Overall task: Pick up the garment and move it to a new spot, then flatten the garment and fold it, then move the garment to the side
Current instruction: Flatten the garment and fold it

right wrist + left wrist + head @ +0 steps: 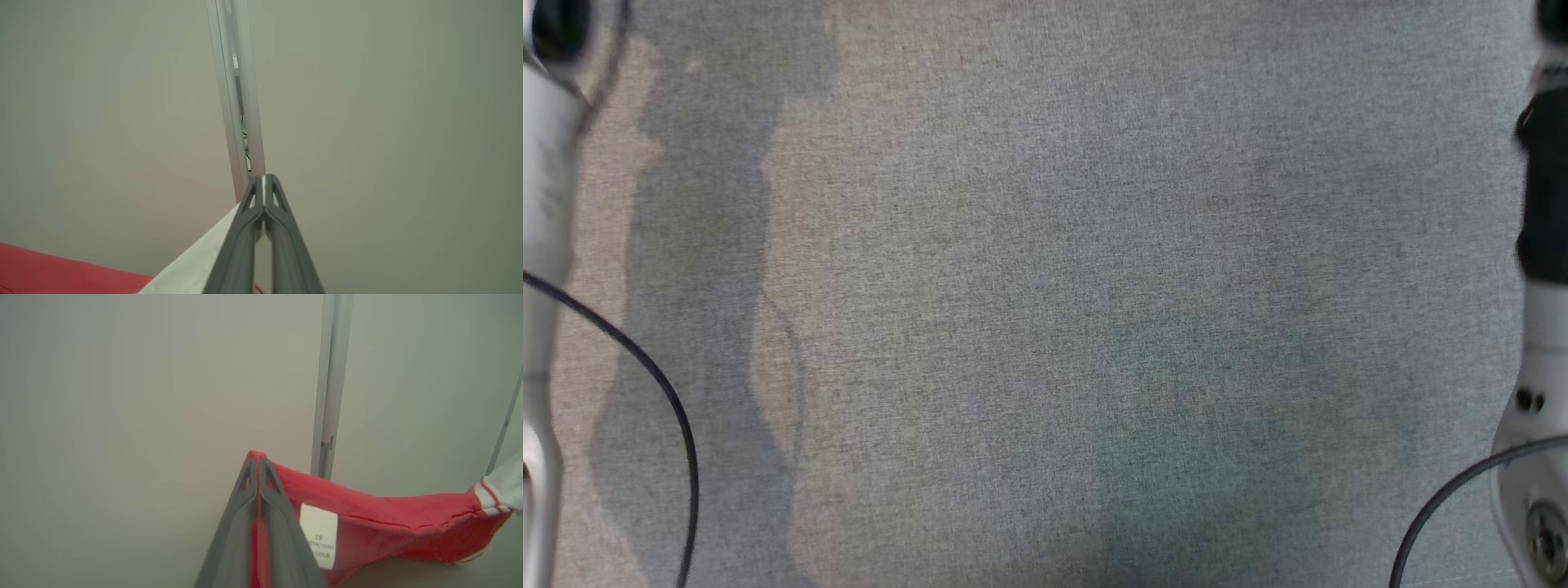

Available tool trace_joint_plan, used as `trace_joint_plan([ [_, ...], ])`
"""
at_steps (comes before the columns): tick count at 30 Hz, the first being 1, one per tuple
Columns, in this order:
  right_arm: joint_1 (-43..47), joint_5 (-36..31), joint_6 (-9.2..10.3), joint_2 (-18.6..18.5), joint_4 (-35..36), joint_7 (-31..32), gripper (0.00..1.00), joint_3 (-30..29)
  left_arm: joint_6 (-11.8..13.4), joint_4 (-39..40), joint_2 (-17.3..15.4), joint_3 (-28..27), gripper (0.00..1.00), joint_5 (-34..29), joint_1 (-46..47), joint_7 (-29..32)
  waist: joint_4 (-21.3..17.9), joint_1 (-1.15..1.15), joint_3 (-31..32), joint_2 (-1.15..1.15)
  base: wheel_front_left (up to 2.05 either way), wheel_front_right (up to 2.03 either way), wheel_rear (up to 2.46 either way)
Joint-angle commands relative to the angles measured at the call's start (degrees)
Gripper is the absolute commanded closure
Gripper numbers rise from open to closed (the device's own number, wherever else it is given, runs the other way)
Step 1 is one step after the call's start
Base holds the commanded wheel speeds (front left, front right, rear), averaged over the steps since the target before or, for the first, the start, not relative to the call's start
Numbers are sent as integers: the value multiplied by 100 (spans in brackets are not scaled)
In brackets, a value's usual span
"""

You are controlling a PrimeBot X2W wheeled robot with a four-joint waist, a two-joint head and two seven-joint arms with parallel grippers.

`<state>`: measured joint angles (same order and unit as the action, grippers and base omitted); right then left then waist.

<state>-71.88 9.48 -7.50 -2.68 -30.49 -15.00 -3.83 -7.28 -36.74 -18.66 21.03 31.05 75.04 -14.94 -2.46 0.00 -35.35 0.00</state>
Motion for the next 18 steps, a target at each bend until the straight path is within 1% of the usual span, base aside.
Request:
trace_joint_plan([
  [1,221,25,3,-50,-9,-31,100,-29,-26,63,-49,107,100,-75,-272,-25,43,0,82,0,0,0,0],
  [4,807,114,2,-37,-102,-31,100,-2,-16,92,-190,412,100,-98,-823,-25,94,0,280,0,0,0,0],
  [7,1312,183,2,-46,-241,-31,100,-76,-17,10,-318,843,100,-175,-1341,-25,128,0,533,0,0,0,0],
  [11,1875,244,2,-38,-587,-21,100,-108,-18,-331,-402,1269,100,-244,-1869,-26,175,0,898,0,0,0,0],
  [14,2243,342,2,-52,-953,-20,100,-60,-18,-712,-336,1492,100,-293,-2184,-26,202,0,1200,0,0,0,0],
  [18,2645,588,2,-124,-1397,-15,100,33,-18,-1172,-163,1655,100,-252,-2550,-26,214,0,1568,0,0,0,0],
])
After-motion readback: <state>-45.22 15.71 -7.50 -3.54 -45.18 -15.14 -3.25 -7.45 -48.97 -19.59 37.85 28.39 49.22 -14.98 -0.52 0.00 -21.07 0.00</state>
